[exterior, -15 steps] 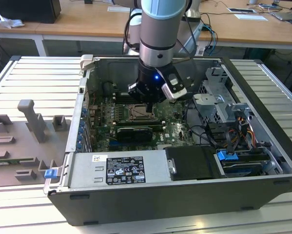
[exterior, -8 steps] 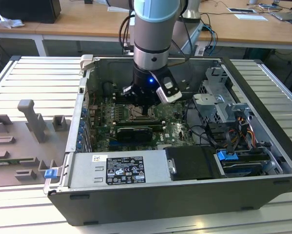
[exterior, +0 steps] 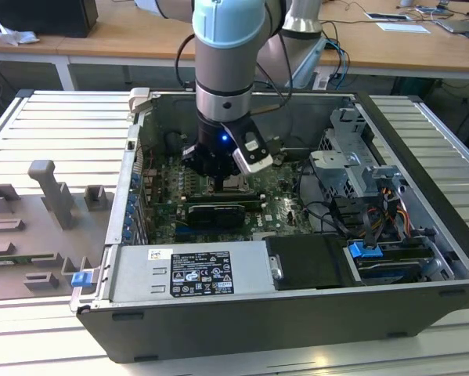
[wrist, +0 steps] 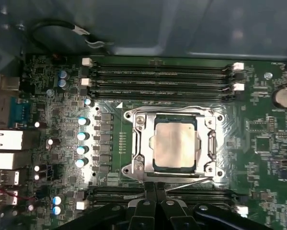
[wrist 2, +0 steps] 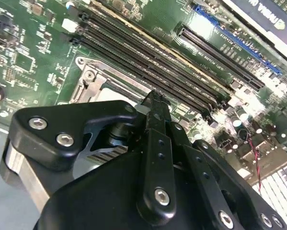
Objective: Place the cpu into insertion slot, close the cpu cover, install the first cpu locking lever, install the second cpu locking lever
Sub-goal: 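Install the second cpu locking lever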
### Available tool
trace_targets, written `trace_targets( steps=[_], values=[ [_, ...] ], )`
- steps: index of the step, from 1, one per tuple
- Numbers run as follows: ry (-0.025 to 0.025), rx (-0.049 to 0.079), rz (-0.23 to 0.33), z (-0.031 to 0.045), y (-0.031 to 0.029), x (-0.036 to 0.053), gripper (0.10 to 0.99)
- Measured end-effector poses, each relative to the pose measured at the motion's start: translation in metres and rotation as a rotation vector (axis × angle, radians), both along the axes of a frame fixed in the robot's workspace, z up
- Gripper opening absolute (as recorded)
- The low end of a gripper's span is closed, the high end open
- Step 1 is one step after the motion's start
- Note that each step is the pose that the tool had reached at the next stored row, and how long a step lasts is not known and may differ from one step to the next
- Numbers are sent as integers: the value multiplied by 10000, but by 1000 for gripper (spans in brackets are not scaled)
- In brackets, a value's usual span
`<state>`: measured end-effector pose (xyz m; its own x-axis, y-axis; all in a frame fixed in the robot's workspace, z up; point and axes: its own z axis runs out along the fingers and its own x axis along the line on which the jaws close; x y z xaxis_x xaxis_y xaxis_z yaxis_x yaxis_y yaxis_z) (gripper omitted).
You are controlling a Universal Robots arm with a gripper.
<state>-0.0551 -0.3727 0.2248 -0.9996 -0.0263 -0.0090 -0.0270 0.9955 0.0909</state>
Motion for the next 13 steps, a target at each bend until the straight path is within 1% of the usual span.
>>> trace_targets(
  steps=[1, 2, 4, 6, 8, 10, 11, 12, 13],
  values=[
    [-1, 38, 7, -28, -2, -6, 106],
    [-1, 141, 9, -39, -11, -27, 106],
    [-1, 194, 12, -44, -22, -52, 106],
    [0, 243, 13, -49, -46, -107, 106],
    [-2, 321, 14, -56, -58, -127, 106],
    [-3, 456, 20, -88, -67, -133, 106],
    [-1, 554, 22, -98, -75, -135, 106],
    [-2, 608, 23, -103, -81, -137, 106],
    [-2, 692, 23, -114, -96, -139, 106]
  ],
)
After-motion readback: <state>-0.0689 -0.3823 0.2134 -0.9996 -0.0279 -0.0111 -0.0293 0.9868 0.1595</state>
